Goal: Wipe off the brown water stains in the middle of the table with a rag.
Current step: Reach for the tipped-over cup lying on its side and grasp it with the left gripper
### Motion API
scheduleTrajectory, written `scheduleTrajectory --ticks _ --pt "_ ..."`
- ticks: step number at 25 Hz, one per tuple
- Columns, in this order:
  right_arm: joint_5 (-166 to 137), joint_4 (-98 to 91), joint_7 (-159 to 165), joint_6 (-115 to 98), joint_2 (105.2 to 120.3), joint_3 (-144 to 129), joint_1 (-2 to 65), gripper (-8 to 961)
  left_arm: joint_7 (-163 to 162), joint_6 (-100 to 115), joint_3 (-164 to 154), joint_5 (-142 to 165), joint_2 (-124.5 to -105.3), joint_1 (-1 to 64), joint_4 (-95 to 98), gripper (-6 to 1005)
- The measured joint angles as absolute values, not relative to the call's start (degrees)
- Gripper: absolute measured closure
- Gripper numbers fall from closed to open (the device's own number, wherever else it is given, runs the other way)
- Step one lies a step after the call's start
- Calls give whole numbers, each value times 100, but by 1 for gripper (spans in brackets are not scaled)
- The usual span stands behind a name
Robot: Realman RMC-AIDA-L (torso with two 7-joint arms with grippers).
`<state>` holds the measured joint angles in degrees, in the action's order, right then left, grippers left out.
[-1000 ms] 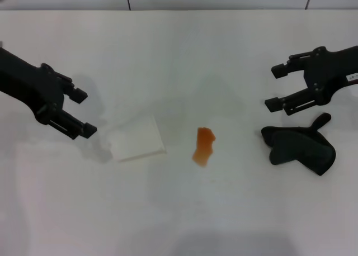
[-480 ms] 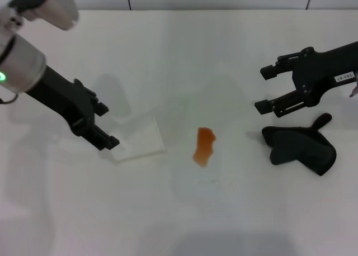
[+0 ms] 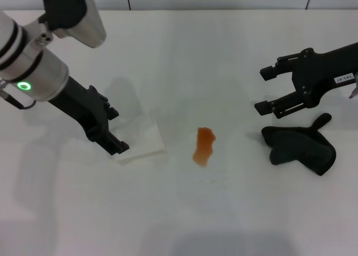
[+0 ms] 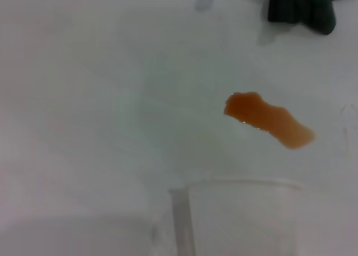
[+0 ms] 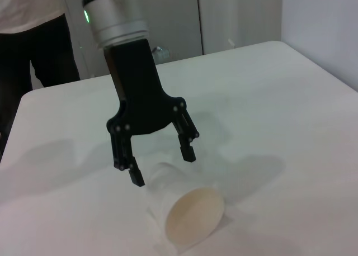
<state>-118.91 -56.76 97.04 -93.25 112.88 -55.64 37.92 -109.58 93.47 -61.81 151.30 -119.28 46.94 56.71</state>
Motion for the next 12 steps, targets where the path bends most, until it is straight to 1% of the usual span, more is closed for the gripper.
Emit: scheduleTrajectory --ticks 12 --pt "-11891 -5686 9703 -9325 11304 -5566 3777 84 -10994 8633 -6747 14934 -11944 4757 5180 187"
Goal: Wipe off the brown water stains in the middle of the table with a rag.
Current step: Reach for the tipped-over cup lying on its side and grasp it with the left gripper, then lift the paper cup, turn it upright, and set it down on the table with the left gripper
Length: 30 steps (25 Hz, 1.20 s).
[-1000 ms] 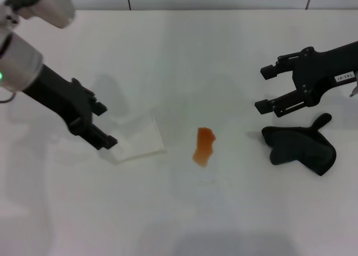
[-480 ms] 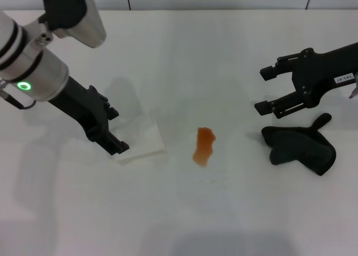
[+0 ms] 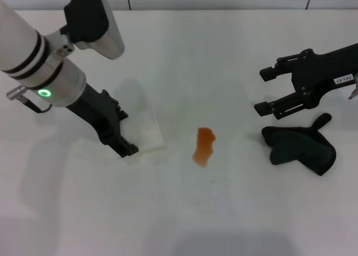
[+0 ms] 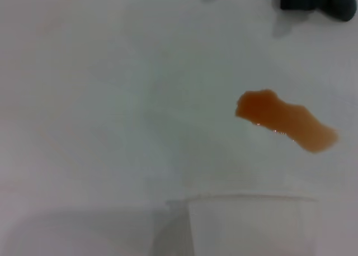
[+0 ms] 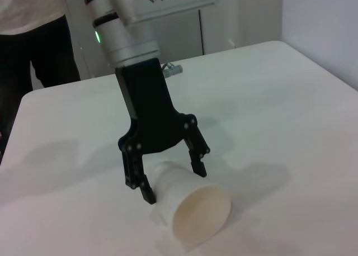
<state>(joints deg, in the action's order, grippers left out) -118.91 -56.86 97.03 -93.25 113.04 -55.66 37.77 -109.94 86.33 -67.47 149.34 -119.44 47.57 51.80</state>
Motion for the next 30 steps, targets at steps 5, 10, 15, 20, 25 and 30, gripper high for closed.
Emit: scheduleTrajectory --ticks 5,10,15,20,25,30 --pt "-11891 -5687 9697 -9325 11309 -5632 3785 84 -10944 8384 -6938 14750 -11944 4786 4891 192" --pt "-11891 -5687 9670 -9325 11314 -5642 3804 84 -10936 8216 -7035 14698 -11941 4783 4722 197" --pt "-11891 -5655 9617 -9324 11320 -5642 3806 84 -10915 8077 -7038 14688 -11935 4747 4714 202" --pt "-11891 -5652 9615 -9282 11321 -5642 3806 84 -10870 8057 -7040 14669 -11935 4739 4711 207" --pt "-11891 -5667 9615 -9275 11342 -5642 3806 84 -10638 7965 -7023 14267 -11939 4519 4831 246" --pt "-11891 -5696 9636 -9287 11346 -5642 3849 84 -10050 7724 -6948 13128 -11906 3827 5375 327"
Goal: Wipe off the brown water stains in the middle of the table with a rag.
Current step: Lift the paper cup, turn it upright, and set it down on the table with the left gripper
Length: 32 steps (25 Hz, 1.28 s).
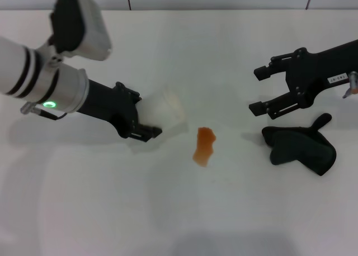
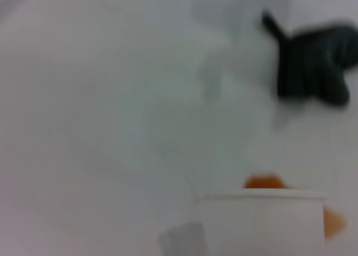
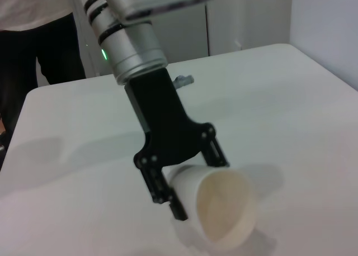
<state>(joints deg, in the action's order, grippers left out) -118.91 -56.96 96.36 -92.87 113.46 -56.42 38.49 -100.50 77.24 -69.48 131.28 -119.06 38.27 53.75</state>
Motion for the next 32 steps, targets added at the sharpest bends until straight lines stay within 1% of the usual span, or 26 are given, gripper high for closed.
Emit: scheduleTrajectory --ticks 6,8,9,10,13,17,21,32 --pt "-11892 -5699 9654 -9297 11345 -5644 3930 83 -8629 7512 -6316 11700 -11904 3218 5115 387" --pt "-11892 -5699 9655 -9295 11349 -5649 3959 83 -8367 7489 -6187 11436 -11903 3164 4976 404" --pt "-11892 -5699 9654 -9294 11351 -5651 3965 83 -7814 7477 -5970 10959 -11895 3113 4583 413" --pt "-11892 -5699 9652 -9289 11361 -5653 3978 83 -6937 7460 -5633 10431 -11877 3142 3899 419" --pt "-11892 -5673 9635 -9277 11387 -5686 4033 83 -6116 7365 -5267 10164 -11873 3241 3129 438" --pt "-11892 -5662 9628 -9271 11436 -5712 4068 83 -5384 6915 -5155 9978 -11921 3396 2338 464" --pt "-11891 -5653 9618 -9217 11469 -5721 4065 83 -4733 6464 -5169 9537 -11930 3568 1616 478" --pt "-11870 -5642 9615 -9175 11496 -5721 3944 83 -4043 6007 -5165 9194 -11964 3747 884 468"
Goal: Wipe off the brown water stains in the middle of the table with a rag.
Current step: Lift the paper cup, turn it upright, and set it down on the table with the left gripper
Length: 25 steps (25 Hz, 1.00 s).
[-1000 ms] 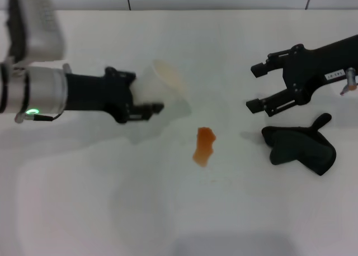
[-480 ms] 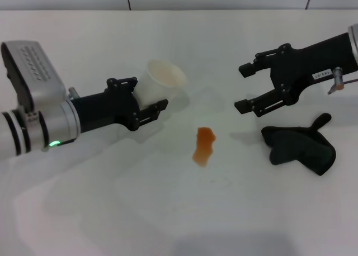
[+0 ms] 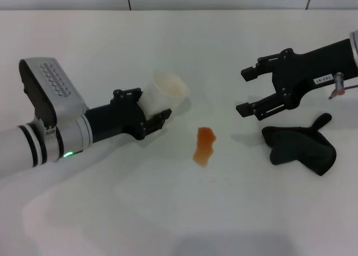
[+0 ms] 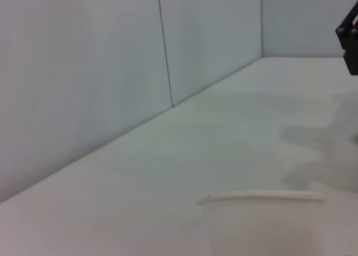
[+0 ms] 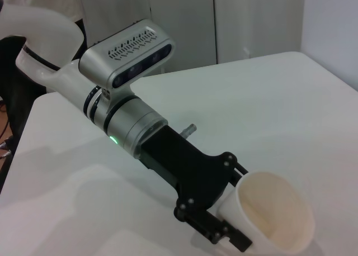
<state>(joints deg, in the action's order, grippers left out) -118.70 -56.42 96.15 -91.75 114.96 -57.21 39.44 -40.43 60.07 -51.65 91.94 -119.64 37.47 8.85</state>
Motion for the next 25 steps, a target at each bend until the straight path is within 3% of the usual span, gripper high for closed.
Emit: scheduleTrajectory --ticks 16,21,25 --pt "-11886 -5642 9615 -9159 11495 -5721 3895 84 -4043 5920 -5150 9196 -11971 3474 811 438" --pt "-11890 -5642 9615 -9164 11495 -5721 3891 84 -4066 5966 -5144 9082 -11958 3451 839 235" --pt "-11892 -5642 9617 -9167 11495 -5721 3892 84 -4047 6004 -5145 9051 -11955 3412 850 170"
